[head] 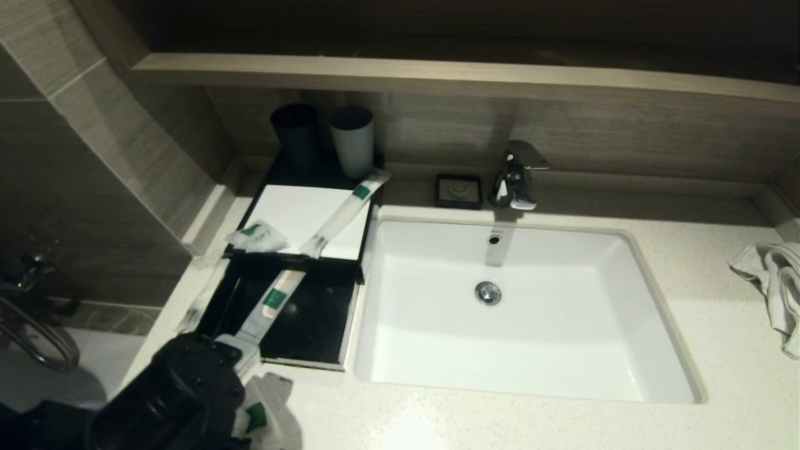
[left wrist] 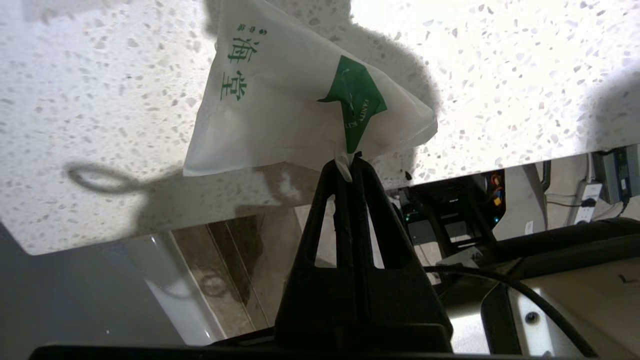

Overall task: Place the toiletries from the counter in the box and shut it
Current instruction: Pick up the bathroom toiletry, then place the bathroom toiletry into the drawer

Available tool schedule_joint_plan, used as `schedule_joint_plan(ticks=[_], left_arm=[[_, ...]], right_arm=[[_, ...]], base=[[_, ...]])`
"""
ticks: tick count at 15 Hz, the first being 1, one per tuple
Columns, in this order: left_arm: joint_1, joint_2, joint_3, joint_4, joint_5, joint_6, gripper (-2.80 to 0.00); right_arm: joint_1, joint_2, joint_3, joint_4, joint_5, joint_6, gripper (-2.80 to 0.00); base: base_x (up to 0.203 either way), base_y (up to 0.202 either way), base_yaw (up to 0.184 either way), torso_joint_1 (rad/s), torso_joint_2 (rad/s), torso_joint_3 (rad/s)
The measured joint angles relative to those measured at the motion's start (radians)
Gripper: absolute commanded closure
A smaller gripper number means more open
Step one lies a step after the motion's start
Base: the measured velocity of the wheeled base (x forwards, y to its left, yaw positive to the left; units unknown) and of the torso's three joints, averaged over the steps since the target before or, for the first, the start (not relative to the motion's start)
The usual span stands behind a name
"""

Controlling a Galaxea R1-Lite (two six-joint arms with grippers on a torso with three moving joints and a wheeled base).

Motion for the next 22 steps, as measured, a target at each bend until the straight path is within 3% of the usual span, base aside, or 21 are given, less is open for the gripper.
schedule_joint_plan(ticks=[5,12,17,22], left_arm=[[0.009,-0.033,-0.110,0.016,0.014,0.005,0.00],[0.073,0.154,-0.342,0.019,0.017,0.006,0.00],[0.127,0.264,-0.430,0.018,0.017,0.002,0.00],[0.137,0.326,-0.483,0.018,0.017,0.001,0.00]], right_arm=[[0.000,0.000,0.000,0.000,0.000,0.000,0.00],[0.000,0.000,0.000,0.000,0.000,0.000,0.00],[0.000,0.000,0.000,0.000,0.000,0.000,0.00],[0.000,0.000,0.000,0.000,0.000,0.000,0.00]], base=[[0.000,0.000,0.000,0.000,0.00,0.000],[0.000,0.000,0.000,0.000,0.00,0.000],[0.000,0.000,0.000,0.000,0.00,0.000],[0.000,0.000,0.000,0.000,0.00,0.000]])
